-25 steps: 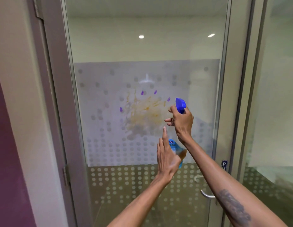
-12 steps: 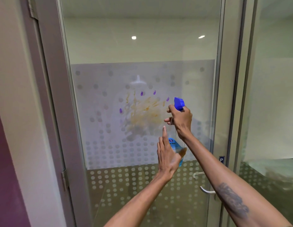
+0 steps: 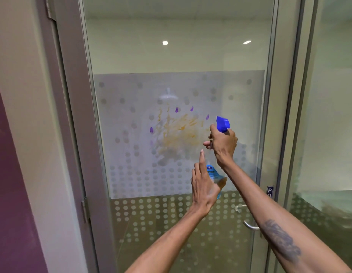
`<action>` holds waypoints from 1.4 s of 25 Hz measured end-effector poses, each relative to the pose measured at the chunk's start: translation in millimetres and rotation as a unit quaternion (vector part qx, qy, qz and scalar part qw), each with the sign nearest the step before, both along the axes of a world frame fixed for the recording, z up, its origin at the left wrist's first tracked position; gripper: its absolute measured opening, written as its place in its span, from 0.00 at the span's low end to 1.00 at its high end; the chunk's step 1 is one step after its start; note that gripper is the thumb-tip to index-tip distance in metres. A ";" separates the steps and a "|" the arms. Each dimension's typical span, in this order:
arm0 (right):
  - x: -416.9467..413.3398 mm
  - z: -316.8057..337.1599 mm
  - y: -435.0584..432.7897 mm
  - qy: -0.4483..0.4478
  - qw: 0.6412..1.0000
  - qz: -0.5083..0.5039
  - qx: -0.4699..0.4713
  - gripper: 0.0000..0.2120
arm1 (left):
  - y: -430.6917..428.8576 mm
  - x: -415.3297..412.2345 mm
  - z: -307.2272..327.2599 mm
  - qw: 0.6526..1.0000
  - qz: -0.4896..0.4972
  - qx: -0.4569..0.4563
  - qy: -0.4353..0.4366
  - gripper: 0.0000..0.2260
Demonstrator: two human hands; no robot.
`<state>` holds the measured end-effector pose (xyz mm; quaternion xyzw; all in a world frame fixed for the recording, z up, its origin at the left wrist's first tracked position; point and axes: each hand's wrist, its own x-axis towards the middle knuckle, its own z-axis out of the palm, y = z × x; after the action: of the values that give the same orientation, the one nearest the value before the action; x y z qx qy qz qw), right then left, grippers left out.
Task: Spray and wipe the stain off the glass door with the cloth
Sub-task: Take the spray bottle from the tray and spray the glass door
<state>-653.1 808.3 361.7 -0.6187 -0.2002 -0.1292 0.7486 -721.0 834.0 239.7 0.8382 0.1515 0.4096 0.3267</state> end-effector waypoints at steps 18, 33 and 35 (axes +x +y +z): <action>-54.4 21.0 60.4 -0.040 0.997 0.071 -0.005 0.12 | 59.1 -40.7 12.9 0.996 0.079 0.009 -0.029 0.52; -113.5 -21.6 144.5 -0.057 0.992 0.077 -0.083 0.18 | 123.7 -102.9 -27.6 0.992 0.124 -0.031 -0.023 0.56; -115.8 -24.7 149.8 -0.052 0.993 0.078 -0.072 0.17 | 130.2 -105.4 -30.5 0.991 0.126 -0.029 -0.023 0.56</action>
<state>-768.8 958.1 337.1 -0.6461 -0.2950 -0.0877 0.6985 -826.3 964.2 209.3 0.7929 0.2602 0.4623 0.2998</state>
